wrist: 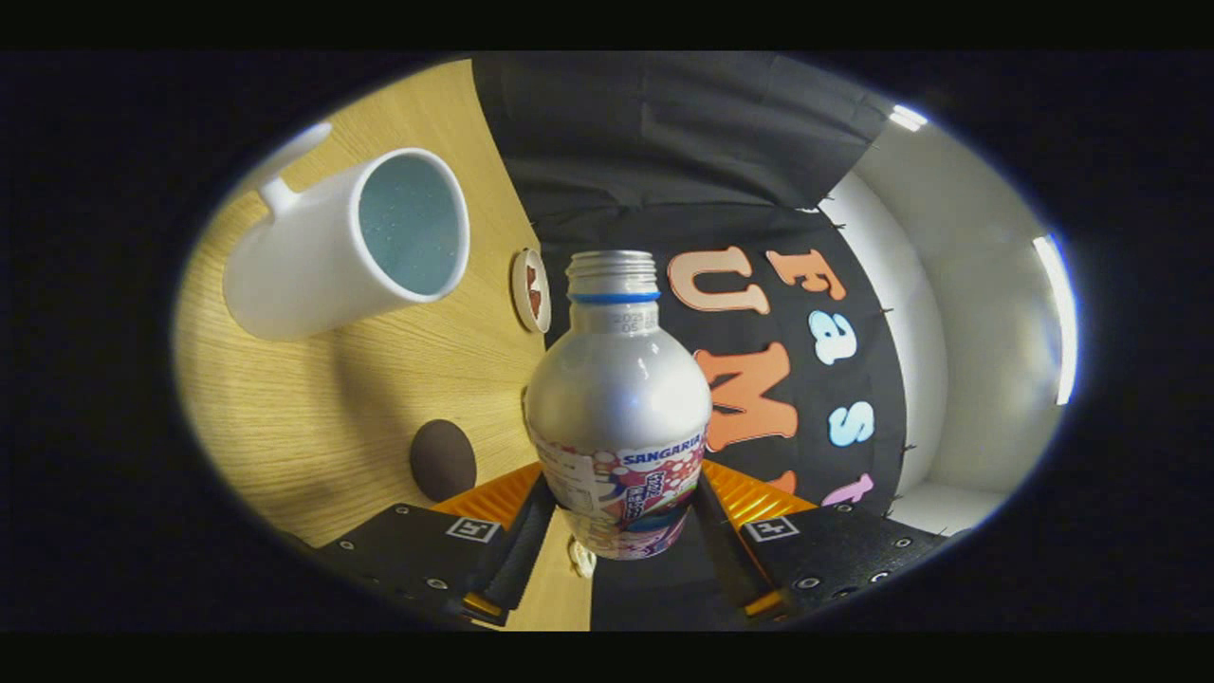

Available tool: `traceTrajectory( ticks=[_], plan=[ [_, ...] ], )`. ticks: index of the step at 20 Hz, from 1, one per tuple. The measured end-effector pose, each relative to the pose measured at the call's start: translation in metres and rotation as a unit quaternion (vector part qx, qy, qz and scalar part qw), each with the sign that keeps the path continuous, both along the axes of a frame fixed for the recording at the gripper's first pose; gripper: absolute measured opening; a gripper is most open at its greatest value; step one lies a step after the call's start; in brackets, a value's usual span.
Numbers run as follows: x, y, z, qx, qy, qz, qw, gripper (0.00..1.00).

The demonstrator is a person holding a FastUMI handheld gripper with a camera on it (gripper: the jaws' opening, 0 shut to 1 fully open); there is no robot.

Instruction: Take the bottle from table, then pour the juice into the cup, finally place the bottle on the coaster

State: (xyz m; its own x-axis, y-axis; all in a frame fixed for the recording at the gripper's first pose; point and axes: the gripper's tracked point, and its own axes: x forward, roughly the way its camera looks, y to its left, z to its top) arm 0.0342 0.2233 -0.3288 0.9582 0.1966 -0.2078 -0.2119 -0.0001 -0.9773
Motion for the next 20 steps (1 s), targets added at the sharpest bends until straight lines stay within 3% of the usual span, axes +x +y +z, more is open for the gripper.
traceTrajectory(
  ticks=[13, 20],
  plan=[
    [0.002, 0.012, 0.011, -0.075, -0.048, 0.059, 0.994, 0.78],
    [0.004, 0.012, 0.013, -0.100, -0.049, 0.071, 0.991, 0.78]
  ],
)
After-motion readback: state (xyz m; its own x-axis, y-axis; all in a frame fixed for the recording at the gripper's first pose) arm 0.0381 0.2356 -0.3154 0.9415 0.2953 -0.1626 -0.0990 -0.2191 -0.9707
